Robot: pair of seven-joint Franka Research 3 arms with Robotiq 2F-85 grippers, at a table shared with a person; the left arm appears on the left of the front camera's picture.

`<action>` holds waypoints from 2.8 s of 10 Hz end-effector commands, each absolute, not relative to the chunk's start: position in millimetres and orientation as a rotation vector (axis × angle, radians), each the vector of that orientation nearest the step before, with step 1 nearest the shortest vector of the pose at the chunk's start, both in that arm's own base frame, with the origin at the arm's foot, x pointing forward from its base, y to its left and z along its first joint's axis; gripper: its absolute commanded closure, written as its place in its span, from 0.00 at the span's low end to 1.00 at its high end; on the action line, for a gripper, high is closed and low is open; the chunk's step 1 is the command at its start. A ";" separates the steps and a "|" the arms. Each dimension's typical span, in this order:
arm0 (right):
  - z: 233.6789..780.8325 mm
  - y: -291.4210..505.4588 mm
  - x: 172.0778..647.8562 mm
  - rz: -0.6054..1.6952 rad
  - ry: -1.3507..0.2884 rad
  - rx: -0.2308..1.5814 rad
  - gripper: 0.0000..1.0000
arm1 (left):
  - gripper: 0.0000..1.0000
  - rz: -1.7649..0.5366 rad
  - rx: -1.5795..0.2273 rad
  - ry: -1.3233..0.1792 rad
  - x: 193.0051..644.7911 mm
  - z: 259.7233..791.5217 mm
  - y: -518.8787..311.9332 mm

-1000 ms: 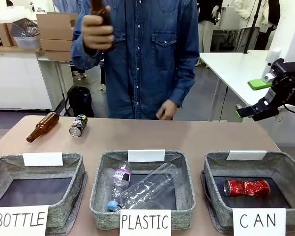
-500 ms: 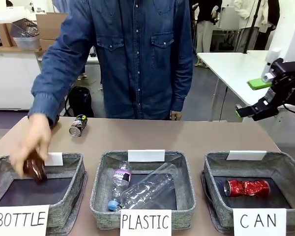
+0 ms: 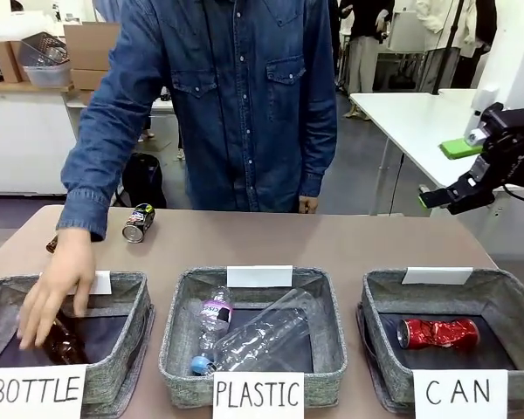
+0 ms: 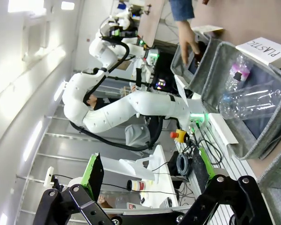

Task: Sort the can waste into the basket.
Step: Pick up the can waste from the table and place it in the right Fabric basket.

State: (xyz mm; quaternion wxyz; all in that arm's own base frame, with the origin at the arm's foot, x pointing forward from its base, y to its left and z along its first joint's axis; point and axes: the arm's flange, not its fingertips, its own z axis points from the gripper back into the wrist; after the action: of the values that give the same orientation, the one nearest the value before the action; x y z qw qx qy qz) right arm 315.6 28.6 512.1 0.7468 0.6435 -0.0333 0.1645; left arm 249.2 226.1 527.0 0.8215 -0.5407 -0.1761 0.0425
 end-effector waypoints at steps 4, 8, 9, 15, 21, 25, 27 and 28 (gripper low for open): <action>512.7 26.7 315.6 0.377 -0.076 1.403 0.00 | 0.00 0.053 -1.093 -0.383 263.1 536.4 196.0; 512.7 26.7 315.6 0.377 -0.076 1.403 0.00 | 0.00 0.048 -0.672 -0.183 380.0 548.5 84.3; 512.7 26.7 315.6 0.377 -0.076 1.403 0.00 | 0.00 0.026 -0.587 -0.148 412.4 544.8 55.3; 512.7 26.7 315.6 0.377 -0.076 1.403 0.00 | 0.00 -0.126 -0.277 -0.212 557.3 452.9 -65.2; 512.7 26.7 315.6 0.377 -0.076 1.403 0.00 | 0.00 -0.132 -0.069 -0.220 617.2 326.4 -89.9; 512.7 26.7 315.6 0.377 -0.076 1.403 0.00 | 1.00 -0.104 0.004 -0.331 607.4 314.0 -108.7; 512.7 26.7 315.6 0.377 -0.076 1.403 0.00 | 1.00 -0.107 0.041 -0.344 607.7 313.9 -111.2; 512.7 26.7 315.6 0.377 -0.076 1.403 0.00 | 1.00 -0.106 0.052 -0.346 606.7 314.5 -111.9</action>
State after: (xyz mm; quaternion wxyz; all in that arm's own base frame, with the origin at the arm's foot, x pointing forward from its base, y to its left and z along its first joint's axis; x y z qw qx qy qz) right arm 315.7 28.6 512.0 0.7469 0.6435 -0.0324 0.1644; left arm 616.0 -109.0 313.8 0.9837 0.0044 -0.1665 -0.0681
